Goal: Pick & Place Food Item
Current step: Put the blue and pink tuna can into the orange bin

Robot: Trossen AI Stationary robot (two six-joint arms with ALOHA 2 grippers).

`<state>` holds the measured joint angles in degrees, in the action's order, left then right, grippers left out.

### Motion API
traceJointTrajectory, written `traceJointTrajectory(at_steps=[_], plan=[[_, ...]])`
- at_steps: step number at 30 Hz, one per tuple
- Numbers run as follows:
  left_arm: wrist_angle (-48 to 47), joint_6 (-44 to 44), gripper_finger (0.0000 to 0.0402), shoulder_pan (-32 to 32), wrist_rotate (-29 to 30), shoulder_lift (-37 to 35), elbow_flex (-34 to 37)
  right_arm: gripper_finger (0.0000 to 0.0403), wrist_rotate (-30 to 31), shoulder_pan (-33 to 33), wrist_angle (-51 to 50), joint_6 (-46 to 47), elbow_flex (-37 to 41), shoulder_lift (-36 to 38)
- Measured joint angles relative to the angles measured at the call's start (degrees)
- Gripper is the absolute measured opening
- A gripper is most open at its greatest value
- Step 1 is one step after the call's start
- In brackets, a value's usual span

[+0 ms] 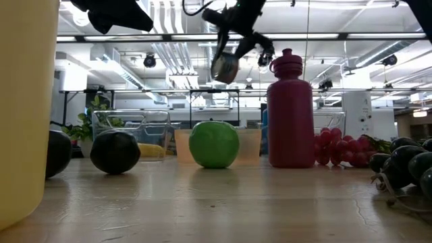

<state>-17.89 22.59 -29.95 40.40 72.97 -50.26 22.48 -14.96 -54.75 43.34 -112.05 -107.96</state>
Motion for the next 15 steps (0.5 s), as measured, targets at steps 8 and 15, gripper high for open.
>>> traceJointTrajectory(at_steps=[8, 15], plan=[[0.0, -0.1, 0.0047, 0.0, 0.0, 0.0, 0.0, 0.0193, -1.1, -1.4, 14.0, 3.3, 9.7, 0.0], [0.0, -0.1, 0.0047, 0.0, 0.0, 0.0, 0.0, 0.0196, 1.4, -2.4, 18.7, 6.5, 18.0, 0.0]])
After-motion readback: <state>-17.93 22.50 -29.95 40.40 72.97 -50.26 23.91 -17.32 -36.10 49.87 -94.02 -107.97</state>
